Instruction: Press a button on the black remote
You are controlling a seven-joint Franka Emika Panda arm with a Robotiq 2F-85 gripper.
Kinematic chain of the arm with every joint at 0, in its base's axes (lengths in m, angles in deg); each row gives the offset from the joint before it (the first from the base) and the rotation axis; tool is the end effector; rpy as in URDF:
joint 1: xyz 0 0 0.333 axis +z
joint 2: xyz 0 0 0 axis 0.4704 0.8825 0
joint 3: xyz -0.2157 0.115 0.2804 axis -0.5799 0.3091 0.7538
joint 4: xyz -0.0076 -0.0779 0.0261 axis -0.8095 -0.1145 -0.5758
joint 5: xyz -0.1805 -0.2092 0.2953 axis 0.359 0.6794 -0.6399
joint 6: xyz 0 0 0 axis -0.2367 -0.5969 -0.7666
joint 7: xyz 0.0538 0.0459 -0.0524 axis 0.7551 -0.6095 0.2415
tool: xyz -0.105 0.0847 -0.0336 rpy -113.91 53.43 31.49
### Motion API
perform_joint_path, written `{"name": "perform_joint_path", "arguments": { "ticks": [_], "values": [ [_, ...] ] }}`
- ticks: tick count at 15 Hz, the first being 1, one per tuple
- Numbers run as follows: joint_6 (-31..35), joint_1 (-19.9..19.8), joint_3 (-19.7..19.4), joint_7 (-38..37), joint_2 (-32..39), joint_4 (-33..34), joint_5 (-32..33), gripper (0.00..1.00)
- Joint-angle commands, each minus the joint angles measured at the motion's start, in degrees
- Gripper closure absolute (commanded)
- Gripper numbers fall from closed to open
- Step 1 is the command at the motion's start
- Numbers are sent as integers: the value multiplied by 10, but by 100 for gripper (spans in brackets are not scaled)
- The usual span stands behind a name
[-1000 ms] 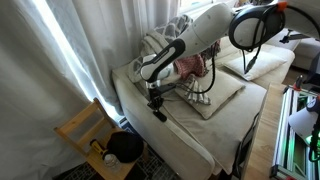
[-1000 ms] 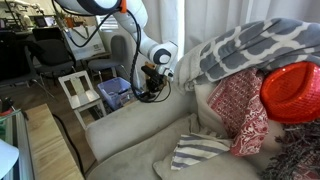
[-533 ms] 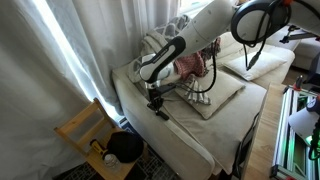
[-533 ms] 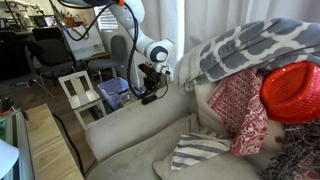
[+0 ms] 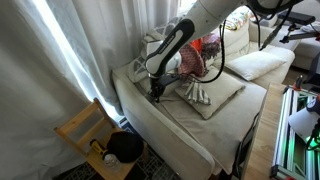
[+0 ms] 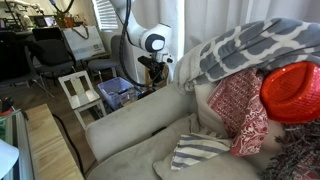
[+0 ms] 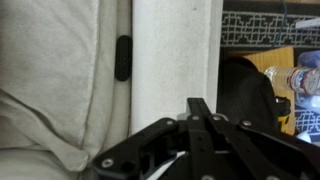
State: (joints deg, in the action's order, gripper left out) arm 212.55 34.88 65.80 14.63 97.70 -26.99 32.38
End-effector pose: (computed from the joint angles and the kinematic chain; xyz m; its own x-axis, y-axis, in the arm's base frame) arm 0.7140 0.1420 0.0485 0.9907 -0.0628 -0.1204 -0.0849 -0.9784 -0.1886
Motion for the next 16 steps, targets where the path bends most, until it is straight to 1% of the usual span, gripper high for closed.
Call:
{"name": "perform_joint_path", "arguments": {
  "ticks": [1, 2, 3, 4, 6, 10, 12, 13, 14, 15, 16],
  "values": [
    [78, 26, -44, -63, -103, -136, 36, 100],
    [95, 34, -55, -78, -123, -162, 47, 74],
    [114, 42, -67, -90, -144, -190, 58, 73],
    [127, 52, -79, -104, -167, -219, 72, 66],
    [124, 60, -88, -113, -213, -275, 92, 51],
    [86, 79, -110, -142, -327, -394, 143, 22],
    [49, 93, -126, -172, -387, -443, 189, 7],
    [27, 93, -127, -182, -419, -464, 212, 1],
    [-28, 83, -115, -176, -451, -476, 220, 0],
    [21, 60, -94, -167, -373, -417, 200, 10],
    [-8, 57, -90, -168, -403, -434, 208, 1]
  ]
}}
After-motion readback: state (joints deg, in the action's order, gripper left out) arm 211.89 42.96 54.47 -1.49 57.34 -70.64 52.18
